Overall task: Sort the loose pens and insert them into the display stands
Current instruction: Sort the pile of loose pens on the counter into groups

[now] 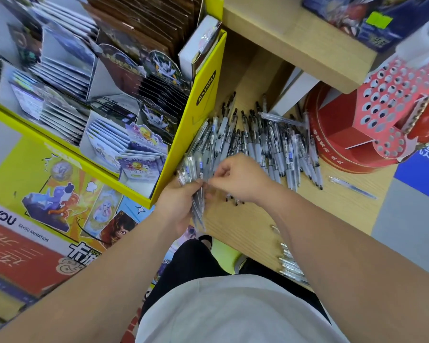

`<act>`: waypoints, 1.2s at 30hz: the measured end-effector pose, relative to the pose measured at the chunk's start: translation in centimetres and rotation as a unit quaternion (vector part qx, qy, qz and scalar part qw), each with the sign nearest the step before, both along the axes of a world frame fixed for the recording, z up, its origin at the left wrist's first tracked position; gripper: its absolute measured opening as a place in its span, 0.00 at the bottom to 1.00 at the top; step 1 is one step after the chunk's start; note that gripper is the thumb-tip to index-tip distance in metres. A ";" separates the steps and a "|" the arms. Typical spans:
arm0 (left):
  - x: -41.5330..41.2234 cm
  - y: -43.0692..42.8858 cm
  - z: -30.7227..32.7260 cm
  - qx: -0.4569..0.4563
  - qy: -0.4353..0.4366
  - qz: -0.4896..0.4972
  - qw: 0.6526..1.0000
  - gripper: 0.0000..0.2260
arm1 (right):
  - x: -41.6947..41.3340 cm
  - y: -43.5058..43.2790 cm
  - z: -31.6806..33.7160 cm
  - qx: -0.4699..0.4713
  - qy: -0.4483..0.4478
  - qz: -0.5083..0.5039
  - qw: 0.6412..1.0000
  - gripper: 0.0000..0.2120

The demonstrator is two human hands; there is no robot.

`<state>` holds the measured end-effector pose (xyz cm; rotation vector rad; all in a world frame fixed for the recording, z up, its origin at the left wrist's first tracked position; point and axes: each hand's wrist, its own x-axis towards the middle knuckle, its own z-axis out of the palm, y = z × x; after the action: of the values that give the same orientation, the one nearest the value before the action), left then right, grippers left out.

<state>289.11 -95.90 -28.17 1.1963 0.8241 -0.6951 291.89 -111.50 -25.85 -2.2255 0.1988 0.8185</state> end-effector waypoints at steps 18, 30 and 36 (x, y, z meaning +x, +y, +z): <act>-1.0 2.0 -0.1 0.024 0.002 -0.018 1.000 0.03 | 3.0 2.8 -1.2 -0.198 -0.052 -0.082 0.976 0.17; -0.1 1.9 -0.4 0.041 -0.006 -0.044 0.998 0.05 | 2.6 3.4 -2.0 -0.119 0.005 -0.146 0.982 0.19; 0.3 1.6 0.0 0.001 -0.007 -0.038 0.999 0.08 | 0.4 1.7 -1.2 -0.059 -0.002 -0.181 0.982 0.16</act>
<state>289.37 -94.27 -28.12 1.2386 0.7716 -0.7471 292.27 -109.78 -27.03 -2.2058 0.6448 0.6155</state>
